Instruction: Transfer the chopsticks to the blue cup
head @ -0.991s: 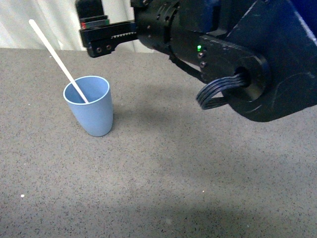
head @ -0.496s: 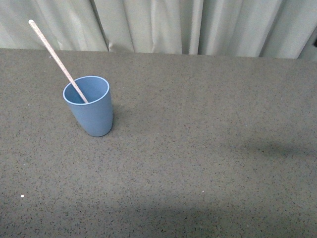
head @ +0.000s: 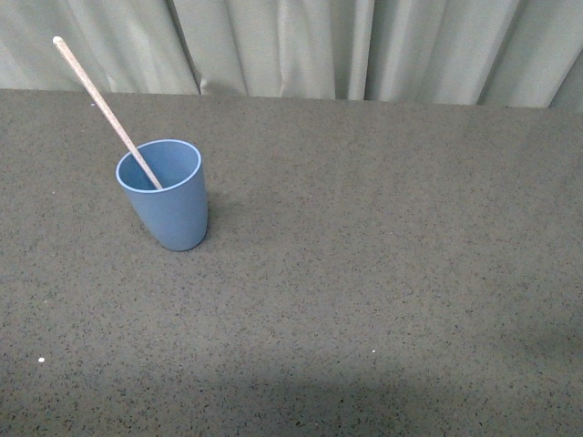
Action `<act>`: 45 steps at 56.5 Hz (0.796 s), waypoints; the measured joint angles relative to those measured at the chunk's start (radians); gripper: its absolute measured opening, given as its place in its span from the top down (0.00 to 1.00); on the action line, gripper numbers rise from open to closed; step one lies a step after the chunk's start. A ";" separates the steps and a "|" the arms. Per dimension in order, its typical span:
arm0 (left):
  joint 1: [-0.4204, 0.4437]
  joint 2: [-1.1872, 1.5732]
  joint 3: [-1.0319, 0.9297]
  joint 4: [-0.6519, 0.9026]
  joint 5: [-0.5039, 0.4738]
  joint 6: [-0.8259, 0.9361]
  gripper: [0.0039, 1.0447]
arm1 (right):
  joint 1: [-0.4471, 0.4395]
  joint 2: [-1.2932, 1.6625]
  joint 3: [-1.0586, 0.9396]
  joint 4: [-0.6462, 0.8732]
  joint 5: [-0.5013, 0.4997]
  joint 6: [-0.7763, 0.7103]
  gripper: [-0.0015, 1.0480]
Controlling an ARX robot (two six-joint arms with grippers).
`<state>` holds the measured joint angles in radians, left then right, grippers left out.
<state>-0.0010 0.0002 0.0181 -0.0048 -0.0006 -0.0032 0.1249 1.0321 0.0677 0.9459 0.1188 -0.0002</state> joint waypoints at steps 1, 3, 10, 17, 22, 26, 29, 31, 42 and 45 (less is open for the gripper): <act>0.000 0.000 0.000 0.000 0.000 0.000 0.06 | -0.003 -0.008 -0.002 -0.006 -0.002 0.000 0.99; 0.000 0.000 0.000 0.000 0.000 0.000 0.06 | -0.009 -0.034 -0.008 -0.024 -0.007 0.000 0.99; 0.000 0.000 0.000 0.000 0.000 0.000 0.06 | -0.055 -0.166 -0.037 -0.127 -0.061 0.000 0.99; 0.000 0.000 0.000 0.000 0.000 0.000 0.06 | -0.121 -0.286 -0.053 -0.229 -0.113 0.000 0.99; 0.000 0.000 0.000 0.000 0.000 0.000 0.06 | -0.122 -0.339 -0.058 -0.275 -0.117 0.000 0.99; 0.000 0.000 0.000 0.000 0.000 0.000 0.06 | -0.122 -0.389 -0.061 -0.321 -0.117 0.000 0.99; 0.000 0.000 0.000 0.000 0.000 0.000 0.06 | -0.122 -0.431 -0.063 -0.358 -0.117 0.000 0.99; 0.000 0.000 0.000 0.000 0.000 0.000 0.06 | -0.123 -0.463 -0.063 -0.388 -0.117 0.000 0.99; 0.000 0.000 0.000 0.000 0.000 0.000 0.06 | -0.123 -0.588 -0.063 -0.504 -0.117 0.000 0.99; 0.000 0.000 0.000 0.000 0.000 0.000 0.06 | -0.123 -0.608 -0.063 -0.522 -0.117 0.000 0.99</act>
<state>-0.0010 0.0002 0.0181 -0.0048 -0.0002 -0.0032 0.0021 0.4240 0.0044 0.4236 0.0013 0.0002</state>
